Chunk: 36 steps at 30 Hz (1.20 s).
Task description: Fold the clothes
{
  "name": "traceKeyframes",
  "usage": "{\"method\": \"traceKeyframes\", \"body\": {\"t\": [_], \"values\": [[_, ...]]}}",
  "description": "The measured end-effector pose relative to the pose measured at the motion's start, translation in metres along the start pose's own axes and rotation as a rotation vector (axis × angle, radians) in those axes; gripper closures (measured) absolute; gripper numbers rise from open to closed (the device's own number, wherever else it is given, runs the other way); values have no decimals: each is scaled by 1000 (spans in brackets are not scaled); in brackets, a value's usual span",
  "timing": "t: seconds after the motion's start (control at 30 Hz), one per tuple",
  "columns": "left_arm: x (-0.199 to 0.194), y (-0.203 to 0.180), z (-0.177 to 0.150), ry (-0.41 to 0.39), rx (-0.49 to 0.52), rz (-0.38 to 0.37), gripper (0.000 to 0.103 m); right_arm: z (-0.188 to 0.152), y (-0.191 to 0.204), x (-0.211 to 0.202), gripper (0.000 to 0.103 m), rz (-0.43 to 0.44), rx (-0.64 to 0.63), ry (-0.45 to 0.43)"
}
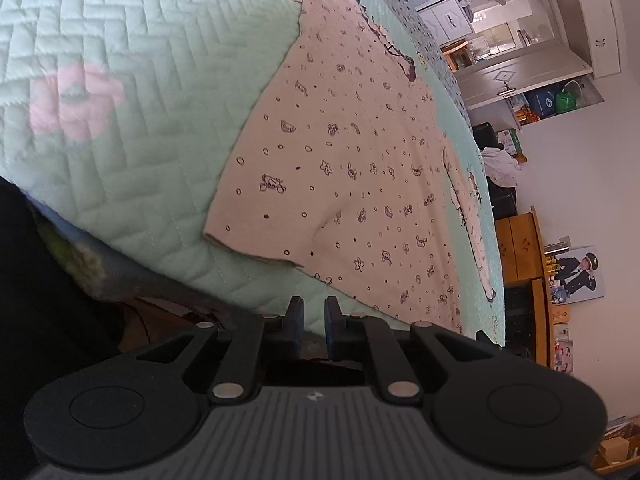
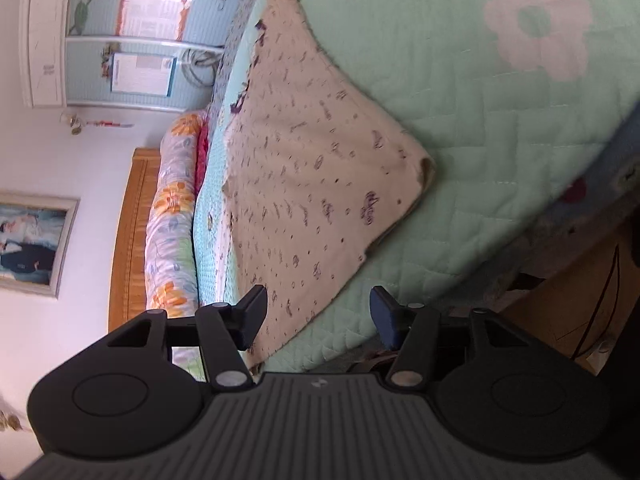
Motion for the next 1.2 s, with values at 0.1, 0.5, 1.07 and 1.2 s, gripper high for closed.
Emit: {"method": "traceKeyframes", "body": {"t": [0.1, 0.5, 1.07, 1.2], "values": [[13, 0, 2, 4, -40, -5, 91, 3, -4, -1, 44, 8, 22, -15], [39, 1, 11, -20, -198, -58, 102, 6, -20, 27, 65, 30, 129, -4], [-2, 1, -13, 60, -114, -50, 77, 7, -7, -20, 60, -36, 42, -82], [-34, 5, -3, 8, -51, -50, 77, 13, -6, -47, 56, -106, -13, -125]]}}
Point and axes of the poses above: each gripper's, at about its wrist camera, not at the fingertips, and x roughly the way its jaws point, y to its left, z to its top, the point moved 6 cm from there along x, roughly the way its jaws point, and after that the axes turned 7 degrees about z, right-handed, at the moved point
